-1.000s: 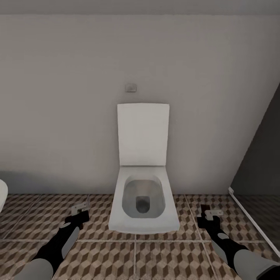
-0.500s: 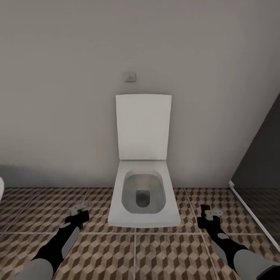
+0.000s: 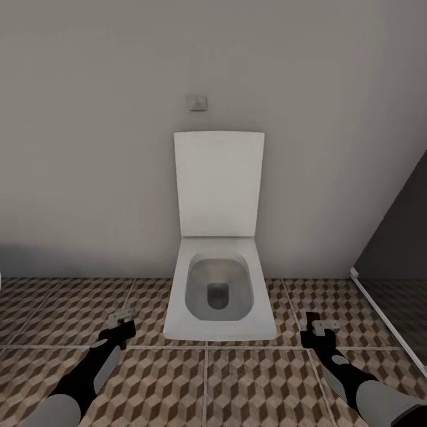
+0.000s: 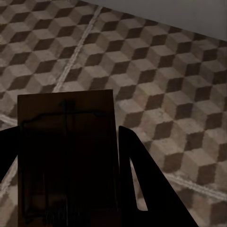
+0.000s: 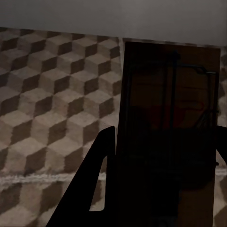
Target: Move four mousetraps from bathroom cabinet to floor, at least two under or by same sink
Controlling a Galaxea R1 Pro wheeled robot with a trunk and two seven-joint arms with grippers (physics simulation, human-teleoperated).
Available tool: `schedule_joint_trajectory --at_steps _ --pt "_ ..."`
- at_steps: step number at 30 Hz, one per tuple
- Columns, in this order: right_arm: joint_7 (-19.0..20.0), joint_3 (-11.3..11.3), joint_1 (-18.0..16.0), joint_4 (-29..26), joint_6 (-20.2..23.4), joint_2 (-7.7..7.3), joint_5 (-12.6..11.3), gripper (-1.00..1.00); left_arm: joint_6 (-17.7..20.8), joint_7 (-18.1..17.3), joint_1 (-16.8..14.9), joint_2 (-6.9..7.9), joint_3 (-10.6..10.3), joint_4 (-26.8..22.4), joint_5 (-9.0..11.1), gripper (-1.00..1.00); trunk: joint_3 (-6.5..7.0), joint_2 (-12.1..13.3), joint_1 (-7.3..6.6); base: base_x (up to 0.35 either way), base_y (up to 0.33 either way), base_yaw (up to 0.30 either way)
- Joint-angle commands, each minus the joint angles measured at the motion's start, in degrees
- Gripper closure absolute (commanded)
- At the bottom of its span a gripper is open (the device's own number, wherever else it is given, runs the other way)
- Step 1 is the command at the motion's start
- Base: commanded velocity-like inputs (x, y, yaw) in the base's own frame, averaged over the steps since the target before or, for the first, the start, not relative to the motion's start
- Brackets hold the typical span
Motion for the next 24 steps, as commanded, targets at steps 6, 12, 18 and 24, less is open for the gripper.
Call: schedule_joint_trajectory --at_steps 6,12,18,24 --pt "0.2 0.48 -0.03 0.0 -0.26 -0.05 -0.62 1.0 -0.77 0.44 -0.01 0.1 -0.37 -0.12 0.3 1.0 -0.05 -0.02 -0.01 0.0 0.0 0.0" --pt "0.2 0.54 -0.03 0.0 -0.2 -0.05 -0.64 1.0 -2.55 0.44 -0.01 0.13 -0.36 -0.08 0.2 1.0 -1.16 -0.09 0.12 0.0 0.0 0.0" --pt "0.2 0.54 -0.03 0.0 -0.19 -0.05 -0.64 1.0 -2.73 0.63 -0.01 -0.09 -0.4 -0.07 0.18 1.0 -2.49 -0.17 0.27 0.0 0.0 0.0" --pt "0.14 0.48 -0.03 0.0 -0.2 -0.02 -0.64 1.0 -2.74 0.65 -0.01 -0.1 -0.37 -0.07 0.18 1.0 -3.82 -0.25 0.43 0.0 0.0 0.0"
